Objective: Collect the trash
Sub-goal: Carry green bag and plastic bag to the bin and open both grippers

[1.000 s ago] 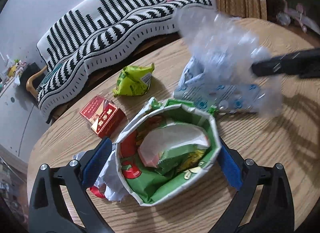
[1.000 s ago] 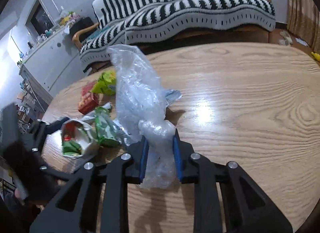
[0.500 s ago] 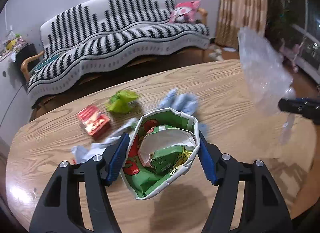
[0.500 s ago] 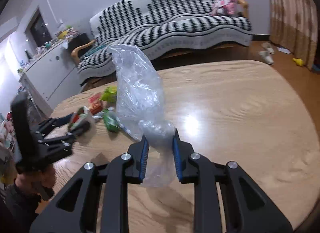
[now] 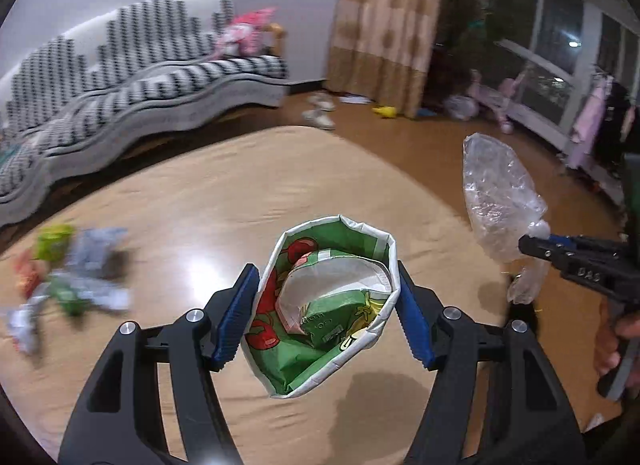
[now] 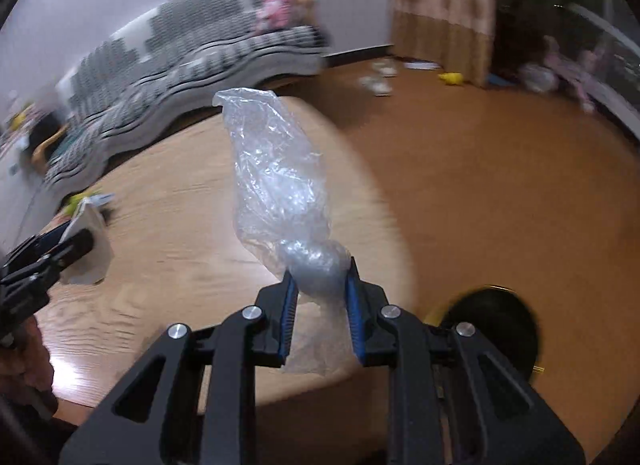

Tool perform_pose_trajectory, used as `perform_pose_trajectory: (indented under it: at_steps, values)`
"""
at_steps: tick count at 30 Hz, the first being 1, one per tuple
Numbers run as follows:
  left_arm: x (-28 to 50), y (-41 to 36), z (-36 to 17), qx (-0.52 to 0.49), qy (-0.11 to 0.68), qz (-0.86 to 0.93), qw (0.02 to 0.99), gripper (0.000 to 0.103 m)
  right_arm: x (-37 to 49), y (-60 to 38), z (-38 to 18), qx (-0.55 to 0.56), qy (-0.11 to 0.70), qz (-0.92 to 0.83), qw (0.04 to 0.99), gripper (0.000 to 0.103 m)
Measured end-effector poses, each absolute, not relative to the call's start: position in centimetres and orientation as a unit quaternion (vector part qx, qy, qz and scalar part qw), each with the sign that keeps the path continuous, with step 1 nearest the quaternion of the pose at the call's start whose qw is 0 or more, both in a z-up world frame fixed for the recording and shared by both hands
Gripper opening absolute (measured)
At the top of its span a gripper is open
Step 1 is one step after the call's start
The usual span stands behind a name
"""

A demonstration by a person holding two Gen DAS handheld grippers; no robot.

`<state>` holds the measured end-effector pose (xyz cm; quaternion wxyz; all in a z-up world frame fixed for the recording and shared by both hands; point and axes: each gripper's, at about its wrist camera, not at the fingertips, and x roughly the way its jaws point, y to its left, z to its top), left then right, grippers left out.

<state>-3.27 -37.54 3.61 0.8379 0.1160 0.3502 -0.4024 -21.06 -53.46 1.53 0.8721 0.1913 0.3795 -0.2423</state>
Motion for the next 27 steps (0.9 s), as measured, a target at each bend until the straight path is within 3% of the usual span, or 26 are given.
perform_pose_trajectory:
  at_steps: [7, 13, 19, 27]
  values:
    - [-11.5, -48.7, 0.8, 0.137, 0.359, -0.486, 0.785, 0.065, -32.3, -62.4, -1.7, 0.235, 0.384, -0.344, 0.824, 0.023]
    - [-17.6, -55.2, -1.9, 0.165, 0.359, -0.546, 0.739, 0.065, -37.9, -66.9, -7.4, 0.284, 0.440, -0.369, 0.768, 0.023]
    - [-20.2, -59.1, -4.5, 0.190, 0.365, -0.568, 0.713, 0.065, -40.1, -68.9, -11.8, 0.322, 0.479, -0.358, 0.734, 0.023]
    - [-19.5, -61.5, -6.1, 0.190, 0.385, -0.565, 0.704, 0.065, -40.3, -69.8, -12.6, 0.335, 0.485, -0.355, 0.726, 0.024]
